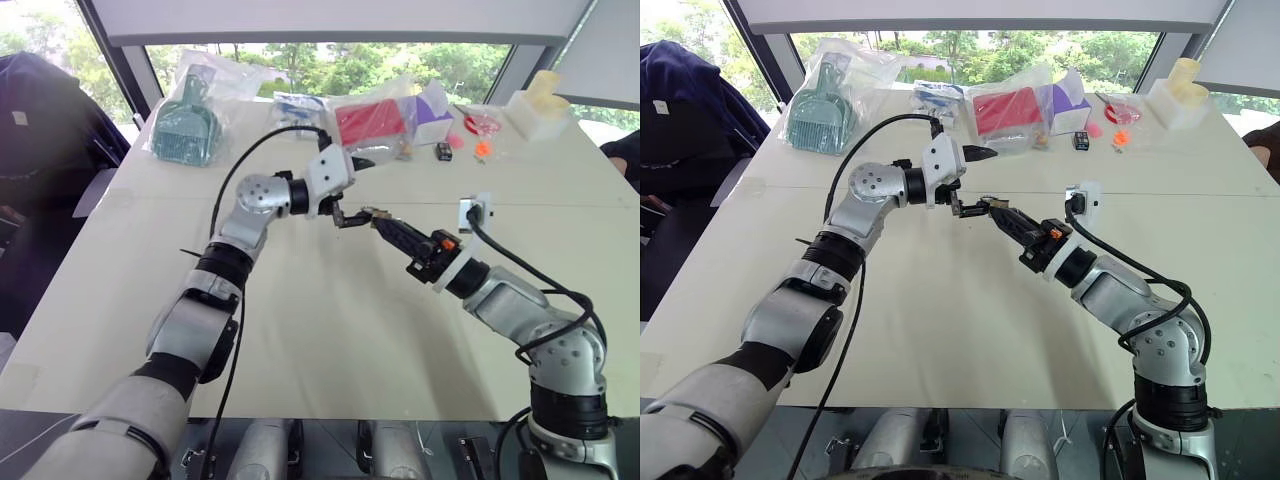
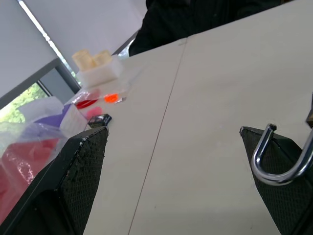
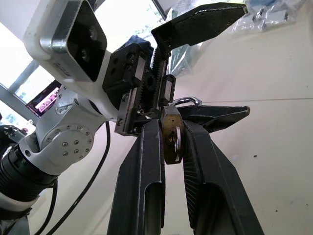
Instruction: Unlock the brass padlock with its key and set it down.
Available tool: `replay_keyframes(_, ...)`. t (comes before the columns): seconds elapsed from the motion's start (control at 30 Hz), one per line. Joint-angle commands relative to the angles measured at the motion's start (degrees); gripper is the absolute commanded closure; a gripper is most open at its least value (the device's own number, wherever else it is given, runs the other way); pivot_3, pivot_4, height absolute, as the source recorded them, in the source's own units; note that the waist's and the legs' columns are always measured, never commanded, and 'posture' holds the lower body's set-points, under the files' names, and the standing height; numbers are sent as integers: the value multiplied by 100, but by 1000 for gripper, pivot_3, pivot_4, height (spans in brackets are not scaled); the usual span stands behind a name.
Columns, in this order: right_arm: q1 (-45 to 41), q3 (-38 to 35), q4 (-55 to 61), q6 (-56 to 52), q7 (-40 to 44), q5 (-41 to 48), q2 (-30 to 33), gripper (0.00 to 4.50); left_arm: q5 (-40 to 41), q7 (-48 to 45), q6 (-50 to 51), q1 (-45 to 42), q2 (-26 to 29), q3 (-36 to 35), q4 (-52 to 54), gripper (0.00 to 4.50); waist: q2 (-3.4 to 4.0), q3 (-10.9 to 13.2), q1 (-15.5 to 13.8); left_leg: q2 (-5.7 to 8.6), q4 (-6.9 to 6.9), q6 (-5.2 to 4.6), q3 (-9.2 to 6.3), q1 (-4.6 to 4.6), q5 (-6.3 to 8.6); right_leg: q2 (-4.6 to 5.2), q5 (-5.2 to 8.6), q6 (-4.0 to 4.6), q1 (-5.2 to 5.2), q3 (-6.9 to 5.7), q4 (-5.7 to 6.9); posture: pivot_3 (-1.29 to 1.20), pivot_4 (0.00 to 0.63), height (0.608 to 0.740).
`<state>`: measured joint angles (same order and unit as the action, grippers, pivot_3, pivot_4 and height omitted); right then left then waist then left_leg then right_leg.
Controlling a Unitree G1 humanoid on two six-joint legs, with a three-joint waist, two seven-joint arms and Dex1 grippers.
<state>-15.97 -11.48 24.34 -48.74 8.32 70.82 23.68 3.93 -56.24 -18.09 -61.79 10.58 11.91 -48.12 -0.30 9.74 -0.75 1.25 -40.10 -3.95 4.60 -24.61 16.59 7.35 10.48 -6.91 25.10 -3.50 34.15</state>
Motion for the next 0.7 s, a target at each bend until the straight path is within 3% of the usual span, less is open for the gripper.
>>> replay_keyframes(0.03, 37, 33, 249, -13, -13, 135, -14, 4500, 25, 115, -157, -141, -43, -182, 122, 35, 0, 0, -1, 0, 0, 0, 0, 0, 0, 1, 0, 0, 0, 0, 0, 0, 150, 735)
replay_keyframes(0.37, 132, 40, 235, -99, -73, 256, 43, 4500, -24, 246, -75, 128, -127, -175, 406, 35, 0, 0, 4, 0, 0, 0, 1, 0, 0, 3, 0, 0, 0, 0, 0, 0, 150, 735)
replay_keyframes(0.57, 144, -359, -330, -257, -372, 612, 258, 4500, -320, -61, 770, 720, 522, 1, 749, 35, 1, 0, 24, 0, 3, 1, 2, 2, 0, 2, 0, 0, 2, 0, 2, 0, 150, 735)
replay_keyframes(0.7, 190, -401, -1131, -887, -659, 878, 573, 4500, 46, -602, 2041, 1400, 1051, -85, 1914, 35, 1, 0, 28, -2, 6, 1, 1, 1, 0, 3, 0, 1, 5, 1, 2, 0, 150, 735)
